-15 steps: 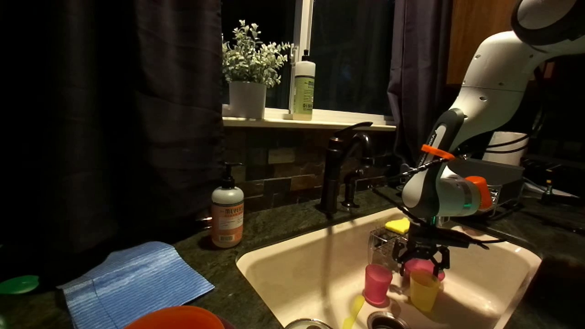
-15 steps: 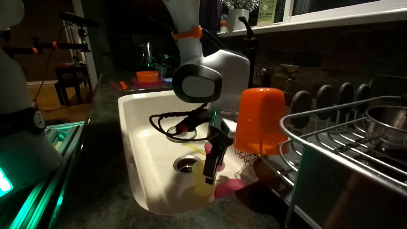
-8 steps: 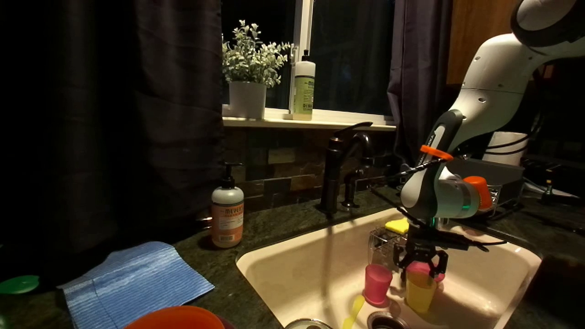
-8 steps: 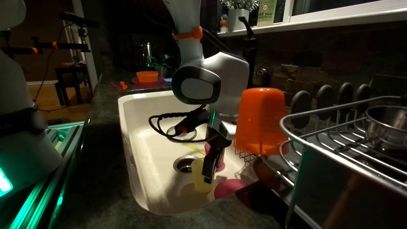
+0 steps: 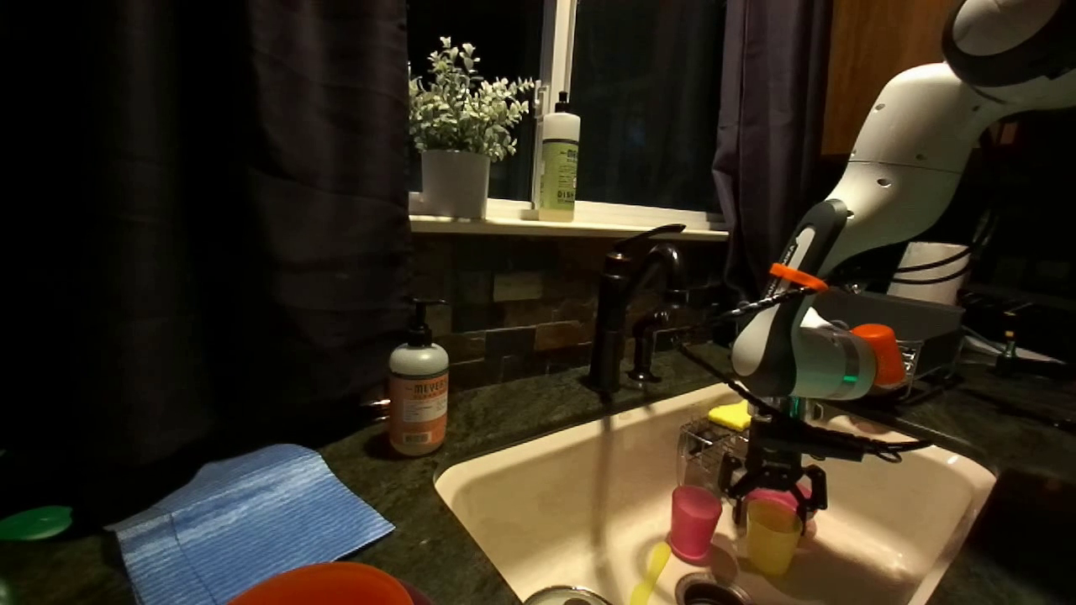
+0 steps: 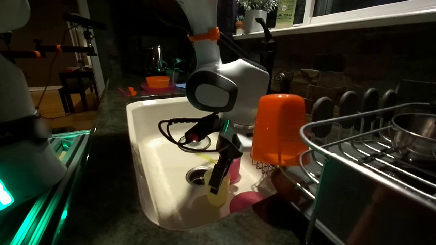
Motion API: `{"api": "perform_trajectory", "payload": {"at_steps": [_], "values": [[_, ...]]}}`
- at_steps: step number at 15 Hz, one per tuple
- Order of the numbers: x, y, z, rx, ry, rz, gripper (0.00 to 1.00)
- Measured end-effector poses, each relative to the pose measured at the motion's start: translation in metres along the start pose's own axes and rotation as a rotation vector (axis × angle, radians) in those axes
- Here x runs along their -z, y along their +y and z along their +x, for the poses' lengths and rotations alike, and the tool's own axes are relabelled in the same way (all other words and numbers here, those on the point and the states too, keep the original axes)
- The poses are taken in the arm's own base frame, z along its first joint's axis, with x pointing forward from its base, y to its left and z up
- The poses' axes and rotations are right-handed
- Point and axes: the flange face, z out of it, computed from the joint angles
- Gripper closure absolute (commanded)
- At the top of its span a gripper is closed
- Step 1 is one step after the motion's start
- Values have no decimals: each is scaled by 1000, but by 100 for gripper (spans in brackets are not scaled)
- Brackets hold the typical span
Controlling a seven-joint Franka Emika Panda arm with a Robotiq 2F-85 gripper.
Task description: Put the yellow cup on the dishrack.
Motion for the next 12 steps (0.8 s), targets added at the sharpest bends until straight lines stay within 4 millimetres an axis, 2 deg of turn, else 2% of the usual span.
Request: {"api": "perform_trajectory", "payload": {"at_steps": [6, 12], "values": [[-1, 1, -1, -5, -59, 10, 0], [10, 4, 17, -3, -29, 35, 0]]}}
